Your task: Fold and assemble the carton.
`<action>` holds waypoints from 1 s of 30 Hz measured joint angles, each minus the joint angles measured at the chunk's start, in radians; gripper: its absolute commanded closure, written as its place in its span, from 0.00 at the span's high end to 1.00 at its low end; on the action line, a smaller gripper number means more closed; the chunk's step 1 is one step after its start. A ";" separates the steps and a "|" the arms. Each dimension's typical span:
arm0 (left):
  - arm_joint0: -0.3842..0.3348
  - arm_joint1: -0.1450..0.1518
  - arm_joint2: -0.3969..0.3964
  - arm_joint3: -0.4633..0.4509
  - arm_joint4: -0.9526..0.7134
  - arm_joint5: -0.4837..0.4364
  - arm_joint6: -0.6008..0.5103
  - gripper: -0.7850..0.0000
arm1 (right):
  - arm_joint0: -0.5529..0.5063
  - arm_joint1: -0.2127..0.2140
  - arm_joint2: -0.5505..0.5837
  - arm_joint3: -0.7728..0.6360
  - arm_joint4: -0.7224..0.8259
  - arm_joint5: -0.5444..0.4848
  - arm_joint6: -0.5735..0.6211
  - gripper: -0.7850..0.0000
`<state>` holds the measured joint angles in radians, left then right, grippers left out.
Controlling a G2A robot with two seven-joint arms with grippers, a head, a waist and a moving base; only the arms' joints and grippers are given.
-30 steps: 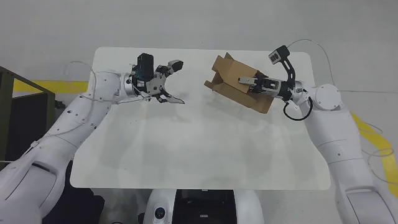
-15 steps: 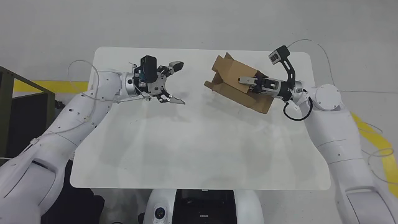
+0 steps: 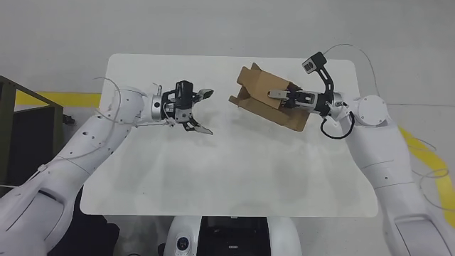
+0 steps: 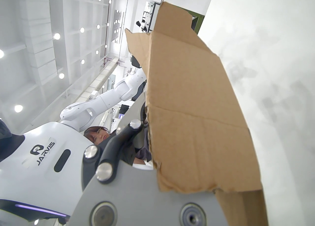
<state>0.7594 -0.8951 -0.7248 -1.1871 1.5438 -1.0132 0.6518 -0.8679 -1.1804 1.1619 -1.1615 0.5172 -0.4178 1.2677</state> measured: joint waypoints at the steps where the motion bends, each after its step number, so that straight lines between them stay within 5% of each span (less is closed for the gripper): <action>1: 0.002 -0.001 0.007 -0.004 0.002 0.000 0.002 1.00 | 0.004 -0.001 -0.004 0.001 0.005 -0.002 0.006 0.00; 15: -0.100 -0.019 0.220 0.001 0.007 0.001 0.151 1.00 | 0.058 -0.017 -0.056 0.051 0.037 -0.026 0.023 0.00; 30: -0.154 -0.015 0.264 -0.007 0.018 0.009 0.164 1.00 | 0.078 -0.029 -0.089 0.075 0.061 -0.051 0.041 0.00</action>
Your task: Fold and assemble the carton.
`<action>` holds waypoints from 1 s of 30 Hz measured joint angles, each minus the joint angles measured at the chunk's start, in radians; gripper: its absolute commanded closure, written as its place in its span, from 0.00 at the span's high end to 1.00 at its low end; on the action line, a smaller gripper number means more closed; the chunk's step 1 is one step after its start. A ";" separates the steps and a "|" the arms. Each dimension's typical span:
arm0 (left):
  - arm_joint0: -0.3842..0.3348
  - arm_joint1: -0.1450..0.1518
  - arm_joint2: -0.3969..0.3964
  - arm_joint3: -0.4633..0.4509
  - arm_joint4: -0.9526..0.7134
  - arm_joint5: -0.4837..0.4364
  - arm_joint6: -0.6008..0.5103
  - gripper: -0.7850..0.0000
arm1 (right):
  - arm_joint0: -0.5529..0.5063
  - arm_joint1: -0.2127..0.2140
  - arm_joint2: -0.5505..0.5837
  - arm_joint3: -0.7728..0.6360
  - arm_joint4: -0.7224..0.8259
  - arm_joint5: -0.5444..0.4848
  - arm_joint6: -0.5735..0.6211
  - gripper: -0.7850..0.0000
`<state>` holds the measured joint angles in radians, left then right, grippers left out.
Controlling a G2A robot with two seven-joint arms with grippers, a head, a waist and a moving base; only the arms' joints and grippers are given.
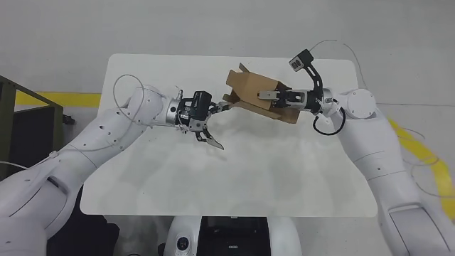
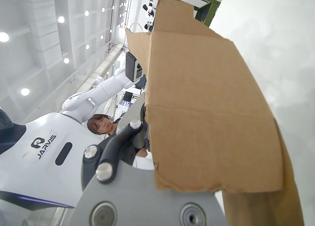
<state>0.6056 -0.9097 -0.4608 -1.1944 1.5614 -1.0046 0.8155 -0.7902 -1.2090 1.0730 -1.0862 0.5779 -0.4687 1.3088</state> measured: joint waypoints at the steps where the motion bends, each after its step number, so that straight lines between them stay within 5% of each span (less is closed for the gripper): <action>1: 0.001 0.001 0.001 0.005 0.006 0.002 0.002 1.00 | -0.001 0.001 0.003 0.000 0.003 -0.002 -0.001 0.00; 12: 0.001 0.003 -0.005 0.045 0.027 0.022 0.022 1.00 | -0.024 0.006 0.014 -0.053 0.008 0.002 0.011 0.00; 30: -0.009 0.001 -0.005 -0.019 0.052 0.041 0.041 1.00 | -0.016 -0.005 -0.033 -0.052 -0.003 0.014 0.008 0.00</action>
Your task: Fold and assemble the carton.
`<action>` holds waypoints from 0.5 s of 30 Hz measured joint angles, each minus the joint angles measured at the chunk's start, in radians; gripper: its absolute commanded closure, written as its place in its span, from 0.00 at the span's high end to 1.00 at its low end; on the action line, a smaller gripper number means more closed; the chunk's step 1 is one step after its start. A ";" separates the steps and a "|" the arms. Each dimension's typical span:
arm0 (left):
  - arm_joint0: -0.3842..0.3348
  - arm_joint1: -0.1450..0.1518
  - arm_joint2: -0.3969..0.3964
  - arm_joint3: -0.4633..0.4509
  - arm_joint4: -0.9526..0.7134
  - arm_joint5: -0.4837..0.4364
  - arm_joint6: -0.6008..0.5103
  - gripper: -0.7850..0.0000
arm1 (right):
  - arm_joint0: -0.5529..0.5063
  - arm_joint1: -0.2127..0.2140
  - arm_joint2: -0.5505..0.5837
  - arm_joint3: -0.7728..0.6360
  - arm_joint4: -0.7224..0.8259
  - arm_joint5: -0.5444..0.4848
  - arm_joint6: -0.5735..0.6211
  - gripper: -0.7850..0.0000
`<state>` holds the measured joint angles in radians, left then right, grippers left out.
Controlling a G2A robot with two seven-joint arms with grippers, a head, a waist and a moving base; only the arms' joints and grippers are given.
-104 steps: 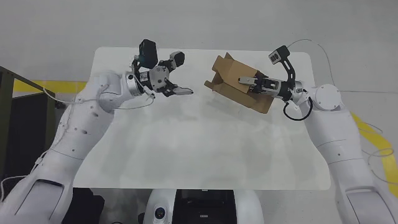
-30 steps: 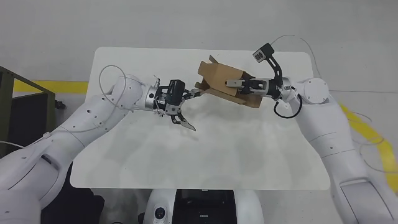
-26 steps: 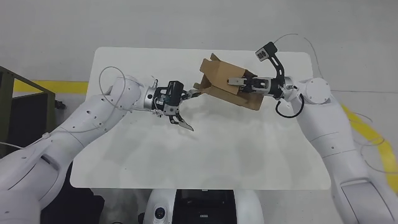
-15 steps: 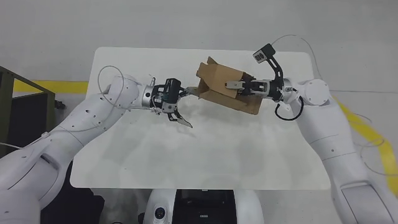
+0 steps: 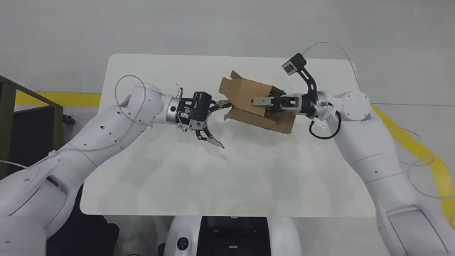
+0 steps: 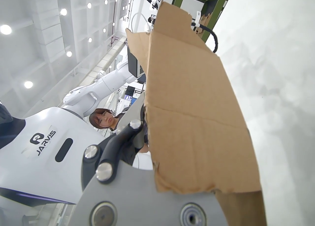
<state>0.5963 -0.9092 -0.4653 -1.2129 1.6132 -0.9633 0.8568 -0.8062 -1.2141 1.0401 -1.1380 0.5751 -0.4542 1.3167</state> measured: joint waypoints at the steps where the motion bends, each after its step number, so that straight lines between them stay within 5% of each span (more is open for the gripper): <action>1: -0.001 0.001 -0.001 -0.002 0.002 0.000 0.000 1.00 | 0.001 -0.001 -0.002 0.000 -0.001 0.000 0.001 0.00; 15: -0.001 0.000 -0.013 -0.003 0.015 -0.008 -0.008 1.00 | 0.008 -0.005 -0.020 -0.003 -0.005 0.001 0.022 0.00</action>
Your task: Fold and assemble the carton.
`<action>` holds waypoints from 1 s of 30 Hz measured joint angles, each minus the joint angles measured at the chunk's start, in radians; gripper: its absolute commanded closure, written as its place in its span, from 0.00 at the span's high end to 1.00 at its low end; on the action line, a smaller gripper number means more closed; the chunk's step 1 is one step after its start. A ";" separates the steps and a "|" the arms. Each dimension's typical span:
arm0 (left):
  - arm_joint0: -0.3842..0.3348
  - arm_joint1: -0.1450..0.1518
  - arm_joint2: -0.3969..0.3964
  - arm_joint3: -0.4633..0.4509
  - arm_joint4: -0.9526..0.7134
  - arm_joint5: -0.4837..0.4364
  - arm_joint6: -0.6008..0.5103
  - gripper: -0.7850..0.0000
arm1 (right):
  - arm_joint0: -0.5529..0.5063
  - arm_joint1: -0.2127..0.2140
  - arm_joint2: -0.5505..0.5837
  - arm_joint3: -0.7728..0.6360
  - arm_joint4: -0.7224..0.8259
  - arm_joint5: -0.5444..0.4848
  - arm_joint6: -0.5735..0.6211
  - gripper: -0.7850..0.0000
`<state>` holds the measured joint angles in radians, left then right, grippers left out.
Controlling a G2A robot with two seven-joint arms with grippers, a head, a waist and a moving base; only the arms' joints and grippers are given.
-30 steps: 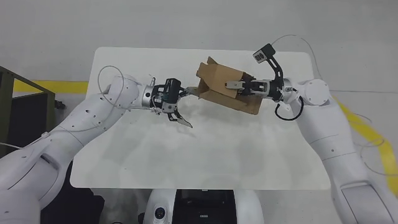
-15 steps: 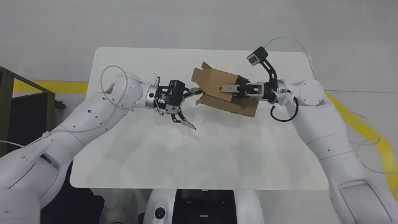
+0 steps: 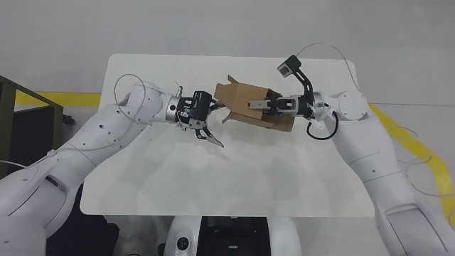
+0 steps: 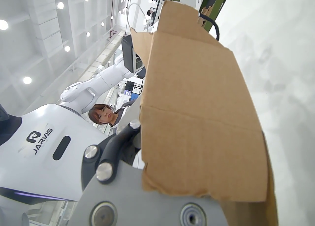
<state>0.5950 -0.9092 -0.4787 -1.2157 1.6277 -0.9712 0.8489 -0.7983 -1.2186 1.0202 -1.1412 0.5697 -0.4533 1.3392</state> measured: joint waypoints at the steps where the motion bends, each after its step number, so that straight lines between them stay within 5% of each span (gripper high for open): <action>1: 0.000 0.000 -0.001 0.001 0.000 -0.001 -0.001 1.00 | 0.000 0.000 -0.001 -0.002 0.001 0.000 0.002 0.00; 30: 0.013 0.002 -0.038 -0.010 -0.072 -0.032 -0.032 1.00 | -0.001 -0.003 -0.016 -0.006 -0.003 0.001 0.014 0.00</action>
<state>0.6081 -0.9070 -0.5170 -1.2262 1.5553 -1.0031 0.8170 -0.7990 -1.2214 1.0038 -1.1474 0.5666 -0.4524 1.3533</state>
